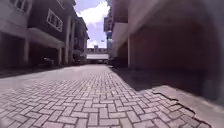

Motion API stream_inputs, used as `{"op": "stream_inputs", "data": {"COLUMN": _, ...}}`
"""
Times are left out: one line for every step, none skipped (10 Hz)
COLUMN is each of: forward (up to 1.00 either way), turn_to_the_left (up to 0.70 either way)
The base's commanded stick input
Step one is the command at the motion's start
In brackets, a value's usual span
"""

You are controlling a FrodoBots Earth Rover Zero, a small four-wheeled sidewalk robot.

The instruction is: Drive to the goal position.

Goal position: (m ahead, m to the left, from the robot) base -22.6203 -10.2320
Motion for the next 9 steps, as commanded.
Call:
{"op": "stream_inputs", "data": {"forward": 0.0, "turn_to_the_left": -0.7}}
{"op": "stream_inputs", "data": {"forward": 0.0, "turn_to_the_left": -0.7}}
{"op": "stream_inputs", "data": {"forward": 0.0, "turn_to_the_left": -0.7}}
{"op": "stream_inputs", "data": {"forward": 0.0, "turn_to_the_left": -0.7}}
{"op": "stream_inputs", "data": {"forward": 0.0, "turn_to_the_left": -0.7}}
{"op": "stream_inputs", "data": {"forward": 0.0, "turn_to_the_left": -0.7}}
{"op": "stream_inputs", "data": {"forward": 0.0, "turn_to_the_left": -0.7}}
{"op": "stream_inputs", "data": {"forward": 0.0, "turn_to_the_left": -0.7}}
{"op": "stream_inputs", "data": {"forward": 0.0, "turn_to_the_left": -0.7}}
